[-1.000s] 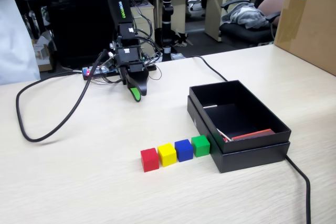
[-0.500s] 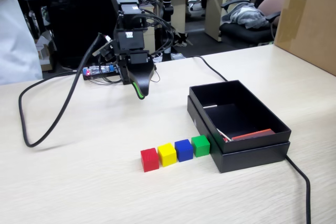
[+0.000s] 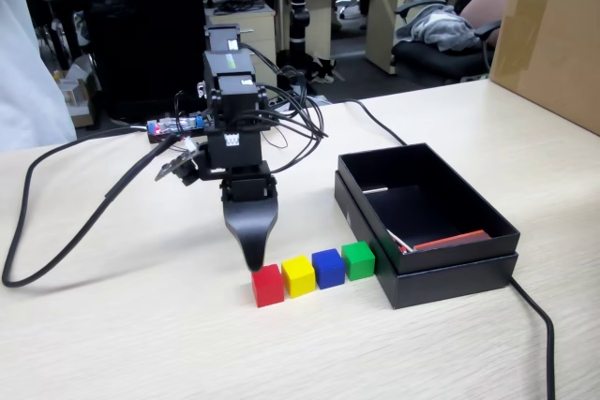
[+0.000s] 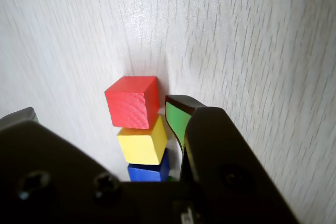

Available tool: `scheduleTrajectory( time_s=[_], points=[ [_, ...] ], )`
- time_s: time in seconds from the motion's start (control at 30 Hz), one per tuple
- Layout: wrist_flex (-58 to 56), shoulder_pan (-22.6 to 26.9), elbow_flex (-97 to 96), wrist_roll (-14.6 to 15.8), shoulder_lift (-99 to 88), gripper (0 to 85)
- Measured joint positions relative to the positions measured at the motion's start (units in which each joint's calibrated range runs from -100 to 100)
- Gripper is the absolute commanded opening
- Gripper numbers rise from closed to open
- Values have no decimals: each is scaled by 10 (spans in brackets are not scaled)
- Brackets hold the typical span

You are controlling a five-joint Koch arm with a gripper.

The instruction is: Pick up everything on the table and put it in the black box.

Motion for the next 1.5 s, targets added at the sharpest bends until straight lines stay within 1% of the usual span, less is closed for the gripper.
scheduleTrajectory(
  time_s=[0.03, 0.3, 0.4, 0.47, 0.53, 0.63, 0.7, 0.77, 0.93, 1.1, 1.2, 1.3, 1.43, 1.47, 1.5],
  points=[
    [-22, 1, 41, 0, 43, 475],
    [-28, 4, 79, 0, 122, 471],
    [-43, 5, 125, 0, 151, 432],
    [-53, 6, 131, 0, 171, 383],
    [-53, 6, 136, 0, 181, 289],
    [-53, 6, 147, -1, 190, 176],
    [-54, 6, 148, 0, 190, 114],
    [-55, 6, 151, -1, 192, 78],
    [-58, 2, 147, -2, 179, 70],
    [-74, 1, 49, -1, -4, 73],
    [-74, 21, -8, 0, -148, 74],
    [-76, 60, -44, 4, -252, 74],
    [-76, 120, -46, 21, -293, 74],
    [-77, 150, -37, 30, -282, 74],
    [-78, 168, -5, 34, -258, 74]
  ],
)
